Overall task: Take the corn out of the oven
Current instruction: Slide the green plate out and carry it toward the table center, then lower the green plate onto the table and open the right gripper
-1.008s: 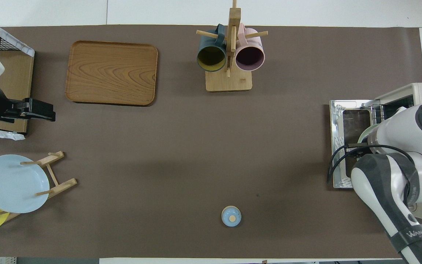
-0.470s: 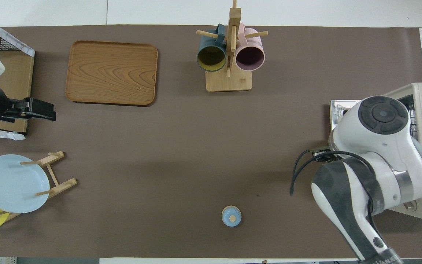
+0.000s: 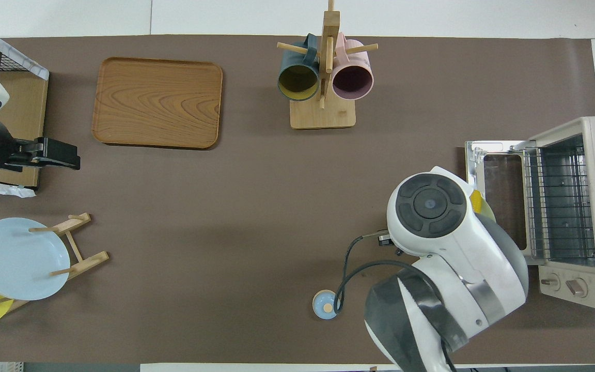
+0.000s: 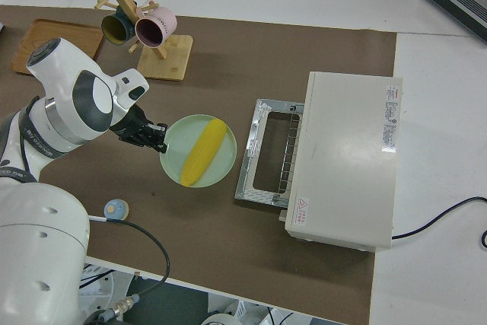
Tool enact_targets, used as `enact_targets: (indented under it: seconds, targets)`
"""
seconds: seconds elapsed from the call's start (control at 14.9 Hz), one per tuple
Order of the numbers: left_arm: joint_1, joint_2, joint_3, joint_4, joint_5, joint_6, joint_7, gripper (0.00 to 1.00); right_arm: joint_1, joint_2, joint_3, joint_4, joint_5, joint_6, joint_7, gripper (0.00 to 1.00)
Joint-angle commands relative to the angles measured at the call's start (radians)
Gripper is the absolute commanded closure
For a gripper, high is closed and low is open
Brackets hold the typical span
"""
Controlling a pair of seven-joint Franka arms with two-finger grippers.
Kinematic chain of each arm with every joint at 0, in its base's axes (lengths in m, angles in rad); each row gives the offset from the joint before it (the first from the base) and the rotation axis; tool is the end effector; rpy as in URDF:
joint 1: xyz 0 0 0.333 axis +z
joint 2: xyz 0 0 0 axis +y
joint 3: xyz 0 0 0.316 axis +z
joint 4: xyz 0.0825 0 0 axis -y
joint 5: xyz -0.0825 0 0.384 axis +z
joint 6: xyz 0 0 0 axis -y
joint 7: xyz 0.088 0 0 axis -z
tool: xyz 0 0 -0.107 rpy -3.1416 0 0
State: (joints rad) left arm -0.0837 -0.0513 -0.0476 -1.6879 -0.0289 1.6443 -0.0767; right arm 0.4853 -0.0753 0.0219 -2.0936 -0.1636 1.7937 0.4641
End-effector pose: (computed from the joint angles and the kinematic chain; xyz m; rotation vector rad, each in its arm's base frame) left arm 0.5385 -0.0747 0.6036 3.1135 -0.0818 0.0076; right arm 0.4462 0.2323 0.4396 2.8896 0.1404 -0.1822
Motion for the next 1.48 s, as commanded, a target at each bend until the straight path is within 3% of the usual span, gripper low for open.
enact_targets:
  seconds: [0.0, 0.13, 0.47, 0.87, 1.21, 1.41]
  targets:
    - [-0.002, -0.019, -0.003, -0.026, 0.010, 0.023, -0.005, 0.00, 0.074, 0.069, -0.002, 0.082, 0.006, -0.005, 0.076, 1.00]
    - [-0.002, -0.019, -0.003, -0.029, 0.011, 0.029, -0.006, 0.00, 0.108, 0.152, -0.002, 0.189, 0.013, -0.034, 0.120, 1.00]
    - [-0.001, -0.021, -0.003, -0.029, 0.010, 0.032, -0.006, 0.00, 0.182, 0.254, -0.002, 0.320, 0.056, -0.042, 0.177, 1.00]
    - [0.002, -0.019, -0.003, -0.029, 0.010, 0.037, -0.008, 0.00, 0.280, 0.546, 0.000, 0.585, 0.038, -0.057, 0.346, 1.00]
    - [0.007, -0.019, -0.003, -0.029, 0.010, 0.045, -0.009, 0.00, 0.308, 0.569, 0.000, 0.570, 0.038, 0.062, 0.347, 1.00]
    - [0.007, -0.019, -0.003, -0.032, 0.010, 0.045, -0.011, 0.00, 0.322, 0.557, 0.001, 0.486, 0.041, 0.169, 0.349, 1.00]
